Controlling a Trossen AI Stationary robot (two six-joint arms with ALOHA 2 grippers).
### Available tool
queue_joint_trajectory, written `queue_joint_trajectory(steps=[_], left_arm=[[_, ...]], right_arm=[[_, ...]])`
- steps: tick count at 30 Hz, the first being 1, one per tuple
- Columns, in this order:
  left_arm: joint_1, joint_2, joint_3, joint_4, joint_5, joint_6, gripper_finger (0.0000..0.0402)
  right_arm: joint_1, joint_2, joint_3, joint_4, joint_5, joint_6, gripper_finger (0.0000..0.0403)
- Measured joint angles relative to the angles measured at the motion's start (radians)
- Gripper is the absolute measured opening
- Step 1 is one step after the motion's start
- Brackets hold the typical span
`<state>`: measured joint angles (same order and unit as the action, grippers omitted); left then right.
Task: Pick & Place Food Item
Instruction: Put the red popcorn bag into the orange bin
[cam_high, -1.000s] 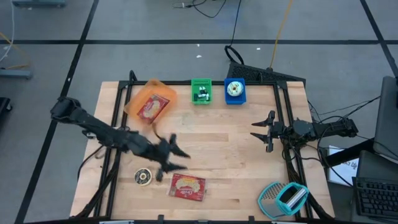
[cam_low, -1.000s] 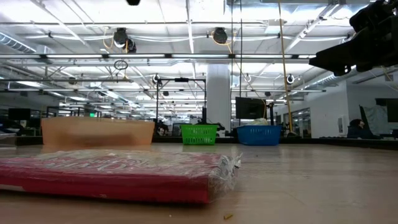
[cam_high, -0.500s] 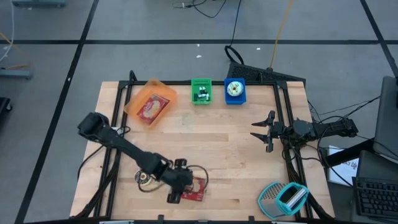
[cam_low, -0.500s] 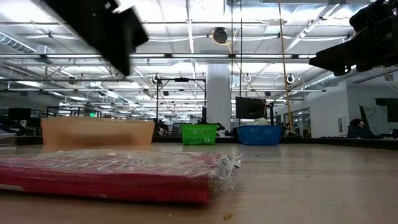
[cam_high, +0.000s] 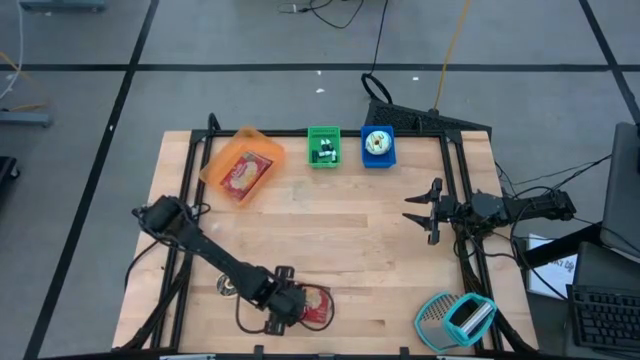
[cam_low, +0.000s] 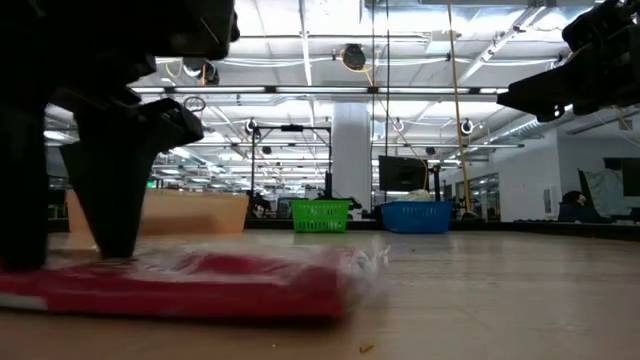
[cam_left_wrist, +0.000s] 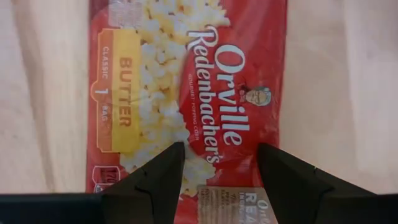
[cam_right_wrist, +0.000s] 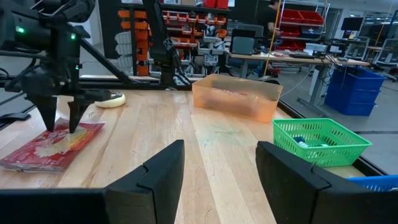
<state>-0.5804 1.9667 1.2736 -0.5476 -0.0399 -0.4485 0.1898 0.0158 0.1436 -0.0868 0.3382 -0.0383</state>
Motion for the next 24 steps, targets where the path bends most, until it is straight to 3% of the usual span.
queue_joint_trajectory(steps=[3,9,12,17,24], left_arm=[[0.014,0.01,0.0,0.003,-0.062,-0.043,0.0209],[0.08,0.016,-0.005,0.002,-0.31,-0.185,0.0209],[0.123,0.016,-0.005,0.003,-0.292,-0.218,0.0209],[0.183,-0.016,-0.006,0.001,-0.141,-0.159,0.0209],[0.2,-0.124,-0.006,-0.02,-0.205,-0.149,0.0209]], right_arm=[[0.0,0.0,0.0,0.0,0.0,0.0,0.0187],[0.0,0.0,0.0,0.0,0.0,0.0,0.0187],[0.0,0.0,0.0,0.0,0.0,0.0,0.0187],[0.0,0.0,0.0,0.0,0.0,0.0,0.0187],[0.0,0.0,0.0,0.0,0.0,0.0,0.0187]])
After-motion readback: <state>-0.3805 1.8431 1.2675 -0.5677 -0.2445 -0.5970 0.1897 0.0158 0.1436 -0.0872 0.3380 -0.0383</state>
